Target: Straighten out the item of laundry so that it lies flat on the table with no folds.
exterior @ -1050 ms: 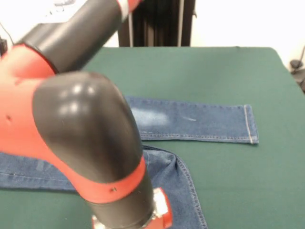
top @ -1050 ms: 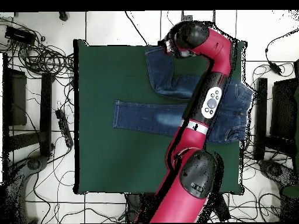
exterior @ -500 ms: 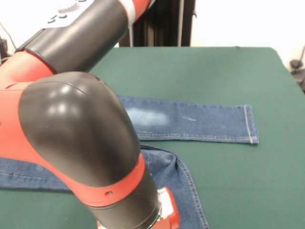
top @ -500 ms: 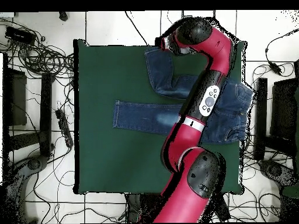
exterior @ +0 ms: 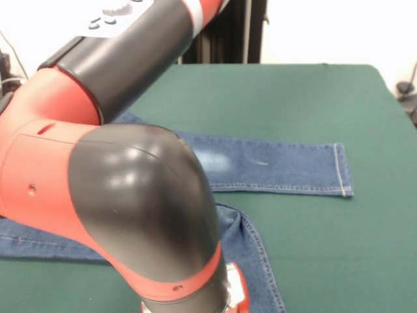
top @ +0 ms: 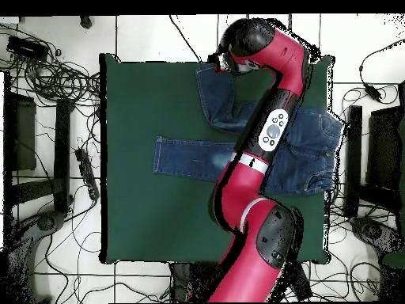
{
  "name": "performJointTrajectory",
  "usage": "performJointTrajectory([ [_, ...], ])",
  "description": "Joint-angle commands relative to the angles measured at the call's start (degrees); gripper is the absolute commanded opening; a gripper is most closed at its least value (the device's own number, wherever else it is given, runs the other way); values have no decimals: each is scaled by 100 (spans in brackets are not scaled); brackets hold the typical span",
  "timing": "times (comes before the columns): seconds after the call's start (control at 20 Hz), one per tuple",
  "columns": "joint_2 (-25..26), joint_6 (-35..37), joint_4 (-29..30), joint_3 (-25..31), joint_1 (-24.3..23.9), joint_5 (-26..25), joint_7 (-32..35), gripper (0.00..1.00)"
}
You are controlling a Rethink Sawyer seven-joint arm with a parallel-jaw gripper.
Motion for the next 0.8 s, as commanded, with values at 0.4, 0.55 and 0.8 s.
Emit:
performJointTrajectory([
  [0.4,652,1546,-198,1356,-48,-3996,254,0],
  [0.55,658,1673,-162,1419,-46,-4224,276,0],
  [0.8,724,1715,-147,1688,-65,-4503,219,0],
])
